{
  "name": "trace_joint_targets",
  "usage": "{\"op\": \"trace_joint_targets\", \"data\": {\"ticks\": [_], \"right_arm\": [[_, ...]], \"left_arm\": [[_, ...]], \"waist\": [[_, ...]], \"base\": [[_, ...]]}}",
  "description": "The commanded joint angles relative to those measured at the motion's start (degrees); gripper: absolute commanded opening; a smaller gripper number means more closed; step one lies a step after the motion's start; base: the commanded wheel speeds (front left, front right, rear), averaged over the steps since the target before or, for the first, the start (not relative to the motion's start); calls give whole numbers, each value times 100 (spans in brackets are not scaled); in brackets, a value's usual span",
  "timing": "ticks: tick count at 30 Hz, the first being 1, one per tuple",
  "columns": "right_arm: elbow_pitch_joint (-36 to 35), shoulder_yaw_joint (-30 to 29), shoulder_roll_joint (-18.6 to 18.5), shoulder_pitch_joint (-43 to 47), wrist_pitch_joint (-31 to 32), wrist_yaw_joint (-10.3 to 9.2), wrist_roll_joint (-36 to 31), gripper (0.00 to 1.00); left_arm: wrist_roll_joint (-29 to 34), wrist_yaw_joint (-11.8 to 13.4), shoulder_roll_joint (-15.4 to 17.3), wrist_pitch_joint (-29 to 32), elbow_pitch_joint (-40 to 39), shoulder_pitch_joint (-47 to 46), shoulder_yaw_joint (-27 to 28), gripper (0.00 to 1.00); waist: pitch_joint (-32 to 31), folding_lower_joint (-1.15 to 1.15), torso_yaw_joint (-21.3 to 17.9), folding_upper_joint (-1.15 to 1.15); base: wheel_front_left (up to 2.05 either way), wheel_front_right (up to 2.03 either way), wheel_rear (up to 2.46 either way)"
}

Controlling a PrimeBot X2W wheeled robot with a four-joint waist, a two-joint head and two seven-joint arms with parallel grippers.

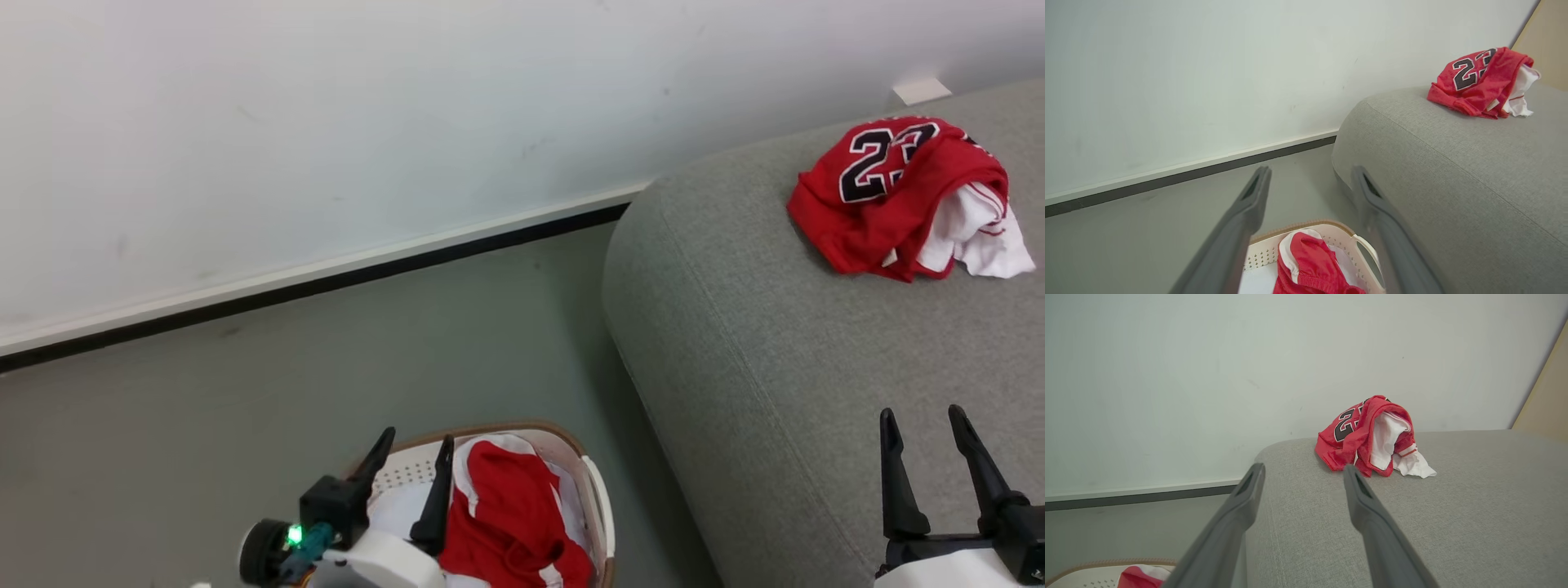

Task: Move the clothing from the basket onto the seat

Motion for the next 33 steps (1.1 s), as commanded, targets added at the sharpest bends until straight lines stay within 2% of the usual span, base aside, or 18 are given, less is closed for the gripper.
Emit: {"op": "trace_joint_targets", "data": {"ticks": [1,6,10,20,30,33], "right_arm": [[-51,25,-5,-96,5,-13,55,100],[-167,52,-4,-242,5,-13,207,100],[-314,68,-5,-371,5,-13,367,100],[-574,144,-3,-918,6,-13,704,100],[-689,263,-2,-1204,6,-13,827,100],[-730,283,-2,-1243,6,-13,840,100]], "left_arm": [[27,-3,21,-5,136,-170,-28,100],[5,23,24,9,809,-775,-264,100],[-104,88,26,290,1379,-1355,-530,100],[-1190,264,26,1796,2770,-2579,-1091,100],[-1567,505,33,1879,3886,-3523,-1124,100],[-1672,482,37,1763,4120,-3786,-995,100]], "waist": [[295,0,-301,0],[724,0,-596,0],[1142,0,-716,0],[2204,0,-864,0],[3058,0,-1021,0],[3299,0,-1044,0]], "base": [[0,0,0],[0,0,0],[0,0,0],[0,0,0],[0,0,0],[0,0,0]]}}
